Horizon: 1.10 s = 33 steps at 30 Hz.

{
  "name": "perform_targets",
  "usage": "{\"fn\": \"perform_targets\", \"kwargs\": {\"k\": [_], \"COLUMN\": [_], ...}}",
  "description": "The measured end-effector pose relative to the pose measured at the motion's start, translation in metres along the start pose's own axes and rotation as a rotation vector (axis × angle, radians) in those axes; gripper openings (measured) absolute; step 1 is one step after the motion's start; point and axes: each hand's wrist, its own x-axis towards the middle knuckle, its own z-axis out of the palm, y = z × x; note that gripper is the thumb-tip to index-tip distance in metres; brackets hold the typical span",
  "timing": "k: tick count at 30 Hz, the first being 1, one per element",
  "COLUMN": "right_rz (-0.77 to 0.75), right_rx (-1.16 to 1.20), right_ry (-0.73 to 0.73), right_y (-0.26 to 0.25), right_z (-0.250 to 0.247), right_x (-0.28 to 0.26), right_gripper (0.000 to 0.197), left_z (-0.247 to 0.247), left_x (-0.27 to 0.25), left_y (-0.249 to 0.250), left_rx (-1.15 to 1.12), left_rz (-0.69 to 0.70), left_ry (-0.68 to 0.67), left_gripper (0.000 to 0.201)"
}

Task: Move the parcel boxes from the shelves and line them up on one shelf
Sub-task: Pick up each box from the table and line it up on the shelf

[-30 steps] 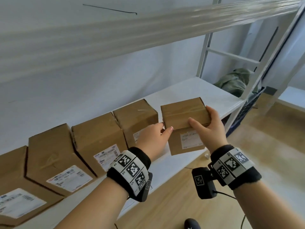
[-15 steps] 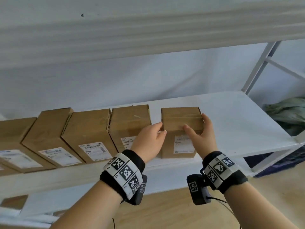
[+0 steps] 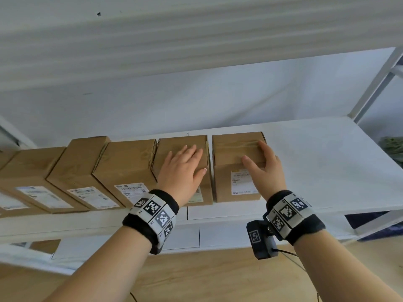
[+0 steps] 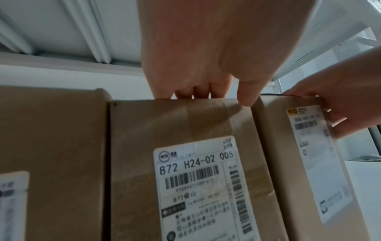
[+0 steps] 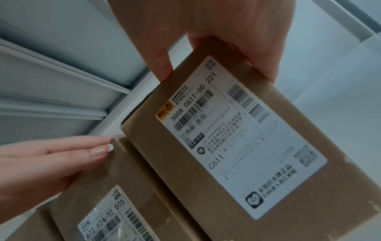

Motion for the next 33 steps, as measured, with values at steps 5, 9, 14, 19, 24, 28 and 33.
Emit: {"fn": "perform_targets", "kwargs": {"k": [5,9,14,19,24,28,33], "right_rz": [0.010,0.004,-0.005,0.001,-0.226,-0.477,-0.459], "right_rx": [0.007,0.009,-0.049,-0.160,-0.596,-0.811,-0.932], "right_ry": [0.003,0.020,0.011,-0.026,0.070,-0.111,-0.116], "right_y": [-0.002,-0.001,0.002,-0.002,-0.019,-0.033,-0.026], "right_z": [0.008,0.008,0.003,0.002,0.007,0.025,0.032], "right_x": [0.001,0.004,0.004,0.008,-0.002,-0.014,-0.014], "right_gripper": [0.062,0.060,0.058,0.061,0.070,0.079,0.070], "left_z": [0.006,0.008,0.011,0.014,0.015,0.016,0.017], "left_x": [-0.002,-0.002,-0.002,-0.002,-0.002,-0.003,-0.002], "left_y": [-0.003,-0.003,-0.005,-0.004,-0.003,-0.004,-0.004], "left_rx": [0.048,0.046,0.059,0.044,0.043,0.040,0.022], "left_rz": [0.012,0.014,0.020,0.019,0.024,0.029,0.028], "left_ry": [0.051,0.059,0.066,0.095,0.112,0.126,0.124], "left_gripper": [0.054,0.053,0.054,0.054,0.054,0.054,0.053]}}
